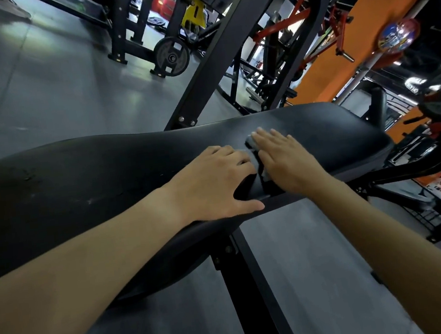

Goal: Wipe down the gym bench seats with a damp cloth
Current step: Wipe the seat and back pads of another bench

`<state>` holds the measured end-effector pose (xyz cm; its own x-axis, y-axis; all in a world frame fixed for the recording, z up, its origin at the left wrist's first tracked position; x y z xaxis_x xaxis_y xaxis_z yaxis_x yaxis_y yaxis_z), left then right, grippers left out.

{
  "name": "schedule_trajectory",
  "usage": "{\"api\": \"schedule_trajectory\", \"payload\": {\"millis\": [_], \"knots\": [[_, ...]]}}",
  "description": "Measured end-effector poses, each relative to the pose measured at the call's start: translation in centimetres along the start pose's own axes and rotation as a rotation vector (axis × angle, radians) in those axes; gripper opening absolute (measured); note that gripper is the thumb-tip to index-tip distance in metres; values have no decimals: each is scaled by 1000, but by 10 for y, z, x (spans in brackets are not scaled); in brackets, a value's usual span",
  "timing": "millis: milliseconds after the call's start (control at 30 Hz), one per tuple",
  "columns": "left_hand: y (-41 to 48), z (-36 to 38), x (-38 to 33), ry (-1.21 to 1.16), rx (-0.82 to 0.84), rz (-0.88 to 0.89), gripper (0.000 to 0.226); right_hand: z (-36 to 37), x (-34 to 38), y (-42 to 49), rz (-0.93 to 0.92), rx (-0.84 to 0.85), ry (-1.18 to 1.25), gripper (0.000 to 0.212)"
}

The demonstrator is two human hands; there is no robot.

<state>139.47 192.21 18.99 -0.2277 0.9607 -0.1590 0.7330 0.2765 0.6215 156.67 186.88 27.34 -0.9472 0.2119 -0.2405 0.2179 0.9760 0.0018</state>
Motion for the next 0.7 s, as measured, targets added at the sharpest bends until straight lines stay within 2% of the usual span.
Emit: {"api": "schedule_trajectory", "payload": {"millis": [100, 300, 433, 700], "knots": [[2, 0, 0, 2, -15, 1, 74, -1, -8, -1, -37, 9, -29, 52], [-2, 1, -1, -47, 12, -27, 76, -18, -47, 48, 166, -30, -45, 52], [-4, 0, 1, -69, 30, -33, 79, -16, -41, 65, 213, -62, -10, 51], [-4, -4, 0, -84, 13, -17, 75, -2, -5, 15, -37, 21, 7, 52]]}}
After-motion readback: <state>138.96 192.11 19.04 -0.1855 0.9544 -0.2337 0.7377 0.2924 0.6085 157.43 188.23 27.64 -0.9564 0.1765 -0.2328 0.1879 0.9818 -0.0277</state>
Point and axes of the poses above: each hand's wrist, its own y-axis towards the middle knuckle, its own z-axis out of the palm, x = y × z, the point moved 2 cm from there along y, towards the middle knuckle, and after that the axes turned 3 degrees about x, right-handed, at the moved point
